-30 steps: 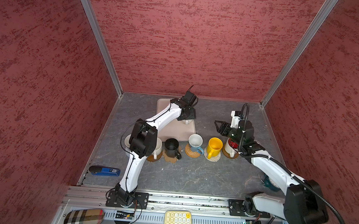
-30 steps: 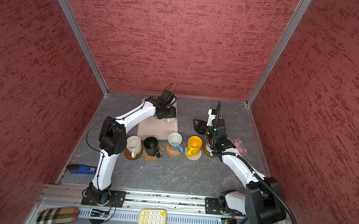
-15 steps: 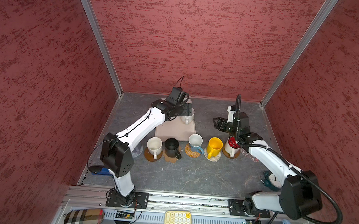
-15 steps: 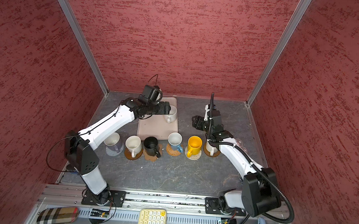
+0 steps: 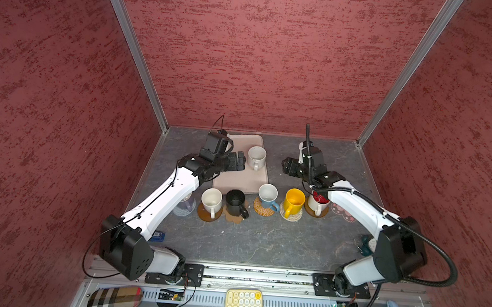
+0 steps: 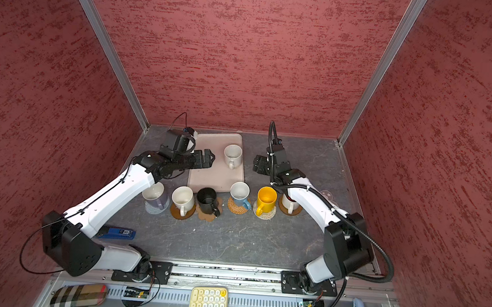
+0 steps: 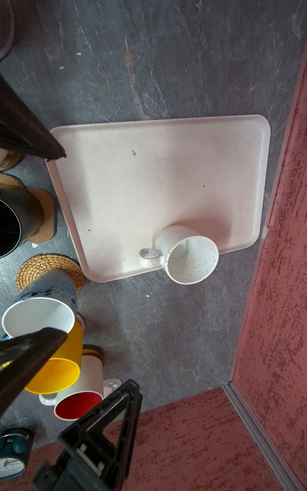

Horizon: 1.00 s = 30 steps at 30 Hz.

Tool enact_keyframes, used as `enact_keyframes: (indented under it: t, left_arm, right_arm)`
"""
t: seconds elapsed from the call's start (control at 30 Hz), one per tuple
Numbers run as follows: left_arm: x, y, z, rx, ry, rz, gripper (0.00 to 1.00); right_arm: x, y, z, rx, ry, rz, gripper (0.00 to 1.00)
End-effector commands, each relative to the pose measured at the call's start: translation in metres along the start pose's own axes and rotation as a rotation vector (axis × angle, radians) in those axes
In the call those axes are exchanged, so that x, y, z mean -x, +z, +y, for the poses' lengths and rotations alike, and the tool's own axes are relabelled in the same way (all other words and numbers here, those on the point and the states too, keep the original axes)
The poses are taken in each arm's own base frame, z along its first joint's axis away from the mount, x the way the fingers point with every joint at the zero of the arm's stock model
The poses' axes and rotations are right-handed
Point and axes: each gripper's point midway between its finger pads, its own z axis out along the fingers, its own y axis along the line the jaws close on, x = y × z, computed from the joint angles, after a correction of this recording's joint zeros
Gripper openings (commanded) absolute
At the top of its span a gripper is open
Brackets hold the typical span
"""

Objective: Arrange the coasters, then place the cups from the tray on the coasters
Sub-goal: 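Open the left gripper and withdraw it while the right gripper moves toward the speckled mug, then lower the right gripper over the speckled mug's handle on the tray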

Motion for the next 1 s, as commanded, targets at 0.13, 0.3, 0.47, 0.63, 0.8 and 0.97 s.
enact_keyframes:
  t: [0.13, 0.3, 0.47, 0.63, 0.8, 0.97]
  left_arm:
    - [-0.016, -0.010, 0.032, 0.075, -0.107, -0.049, 0.99]
    - [-0.027, -0.016, 0.052, 0.133, -0.126, -0.102, 1.00]
    - [-0.029, -0.026, 0.057, 0.137, -0.130, -0.149, 1.00]
    - [-0.026, -0.031, 0.054, 0.122, -0.124, -0.169, 1.00]
    - [-0.027, -0.027, 0.055, 0.097, -0.142, -0.157, 1.00]
    - [-0.029, -0.022, 0.053, 0.087, -0.145, -0.138, 1.00]
  right_arm:
    - [0.001, 0.026, 0.020, -0.057, 0.010, 0.010, 0.80]
    - [-0.007, 0.053, 0.041, -0.058, -0.008, 0.056, 0.80]
    - [-0.012, 0.074, 0.058, -0.052, -0.030, 0.092, 0.82]
    - [-0.018, 0.094, 0.073, -0.047, -0.050, 0.121, 0.84]
    - [-0.027, 0.111, 0.083, -0.044, -0.061, 0.149, 0.84]
    - [-0.034, 0.127, 0.086, -0.051, -0.063, 0.183, 0.83]
